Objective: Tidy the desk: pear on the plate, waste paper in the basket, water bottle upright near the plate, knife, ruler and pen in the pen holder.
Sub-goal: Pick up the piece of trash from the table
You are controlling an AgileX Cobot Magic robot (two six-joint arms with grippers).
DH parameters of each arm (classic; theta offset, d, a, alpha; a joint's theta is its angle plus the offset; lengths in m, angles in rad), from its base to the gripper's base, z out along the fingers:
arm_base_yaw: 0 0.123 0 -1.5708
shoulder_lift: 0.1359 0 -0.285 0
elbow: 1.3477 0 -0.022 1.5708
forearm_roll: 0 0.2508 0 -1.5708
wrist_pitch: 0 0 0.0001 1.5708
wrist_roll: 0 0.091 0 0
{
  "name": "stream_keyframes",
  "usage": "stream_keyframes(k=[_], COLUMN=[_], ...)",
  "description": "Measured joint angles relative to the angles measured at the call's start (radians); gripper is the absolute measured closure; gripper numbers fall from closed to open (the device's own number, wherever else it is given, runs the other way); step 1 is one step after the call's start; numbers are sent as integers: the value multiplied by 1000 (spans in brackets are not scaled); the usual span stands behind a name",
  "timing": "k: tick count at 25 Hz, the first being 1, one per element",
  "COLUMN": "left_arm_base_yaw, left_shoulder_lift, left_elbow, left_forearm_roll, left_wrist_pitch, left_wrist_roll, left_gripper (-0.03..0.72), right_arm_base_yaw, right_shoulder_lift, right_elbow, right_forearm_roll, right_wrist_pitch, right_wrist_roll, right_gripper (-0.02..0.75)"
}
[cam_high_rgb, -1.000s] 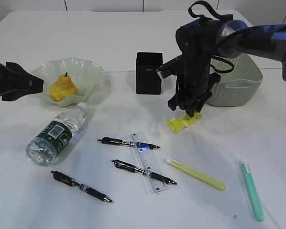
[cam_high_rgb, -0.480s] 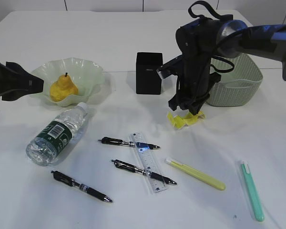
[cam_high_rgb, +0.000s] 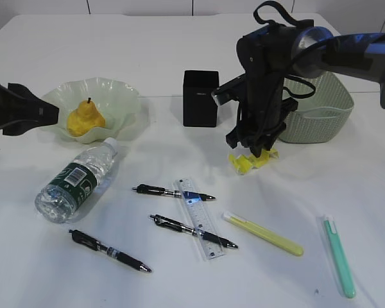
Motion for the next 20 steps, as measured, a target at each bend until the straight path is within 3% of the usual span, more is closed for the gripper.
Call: stream_keyframes(k=[20], left_arm_base_yaw=[0], left_shoulder_lift=[0], left_elbow=[0], left_forearm_roll=[0], left_wrist_pitch=[0], left_wrist_roll=[0], left_gripper=[448], right_arm_base_yaw=[0], right_shoulder_lift=[0], right_elbow=[0], right_forearm_roll=[-28], right_wrist_pitch=[-30], right_wrist_roll=[2], right_gripper=[402])
